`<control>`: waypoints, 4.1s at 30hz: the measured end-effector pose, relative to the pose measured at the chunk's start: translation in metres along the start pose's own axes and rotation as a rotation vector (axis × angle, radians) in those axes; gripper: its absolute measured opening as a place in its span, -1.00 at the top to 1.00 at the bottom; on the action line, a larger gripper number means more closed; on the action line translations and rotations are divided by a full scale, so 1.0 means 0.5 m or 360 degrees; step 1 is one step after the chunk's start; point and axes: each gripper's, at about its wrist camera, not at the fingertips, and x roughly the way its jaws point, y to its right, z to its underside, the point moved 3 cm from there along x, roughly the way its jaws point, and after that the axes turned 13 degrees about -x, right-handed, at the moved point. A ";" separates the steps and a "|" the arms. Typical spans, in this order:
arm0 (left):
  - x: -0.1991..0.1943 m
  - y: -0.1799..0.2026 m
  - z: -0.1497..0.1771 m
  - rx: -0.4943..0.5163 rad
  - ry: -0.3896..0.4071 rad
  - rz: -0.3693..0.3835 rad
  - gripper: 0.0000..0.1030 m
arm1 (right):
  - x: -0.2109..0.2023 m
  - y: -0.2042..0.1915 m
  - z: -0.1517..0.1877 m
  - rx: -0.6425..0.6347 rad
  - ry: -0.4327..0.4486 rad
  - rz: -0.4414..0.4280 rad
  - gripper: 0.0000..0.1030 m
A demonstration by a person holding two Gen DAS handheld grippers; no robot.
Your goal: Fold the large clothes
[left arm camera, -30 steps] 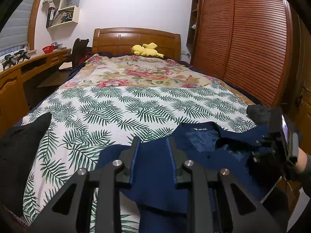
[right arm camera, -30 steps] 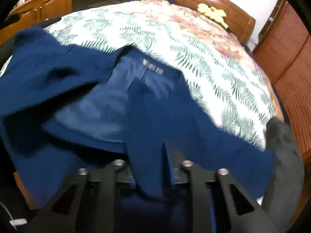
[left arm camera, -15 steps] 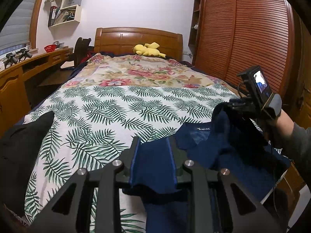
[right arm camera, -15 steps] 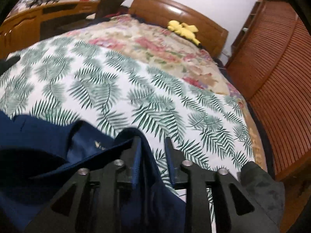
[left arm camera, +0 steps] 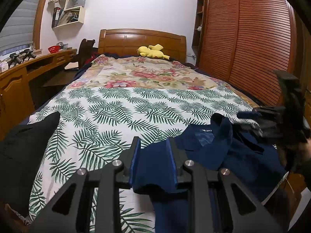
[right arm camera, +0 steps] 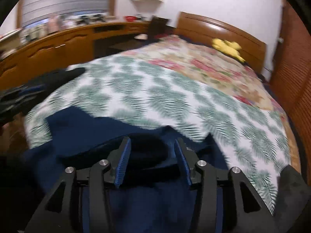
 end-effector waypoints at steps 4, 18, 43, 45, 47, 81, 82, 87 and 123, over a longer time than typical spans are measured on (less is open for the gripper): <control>-0.001 -0.008 -0.002 -0.0019 0.0006 -0.0007 0.52 | -0.013 -0.066 -0.002 -0.0116 0.0006 -0.0077 -0.14; 0.004 -0.007 0.001 -0.0008 -0.0009 -0.0004 0.52 | 0.122 -0.107 0.050 -0.0372 -0.0270 -0.0187 -0.16; 0.029 0.010 0.016 0.0018 -0.0083 0.0042 0.52 | 0.154 0.125 -0.076 0.0135 -0.0101 0.0172 0.34; 0.036 0.023 0.021 0.0036 -0.0098 0.0058 0.52 | 0.127 0.150 -0.056 0.0177 -0.0095 0.0175 0.25; 0.047 0.041 0.028 0.0051 -0.0126 0.0085 0.52 | 0.102 0.171 -0.036 0.0189 -0.0118 0.0198 0.25; 0.169 0.284 0.136 0.0262 -0.0419 0.0335 0.42 | 0.028 0.233 0.308 -0.0071 -0.0685 0.0366 0.83; 0.168 0.282 0.134 0.0258 -0.0416 0.0335 0.41 | 0.029 0.271 0.294 -0.0029 -0.0664 0.0466 0.83; 0.161 0.272 0.129 0.0255 -0.0408 0.0327 0.41 | -0.007 0.424 0.247 0.0260 -0.0517 0.0856 0.39; 0.058 0.127 0.190 0.0216 -0.0468 0.0007 0.26 | -0.050 0.049 0.400 0.0418 -0.0310 0.0007 0.15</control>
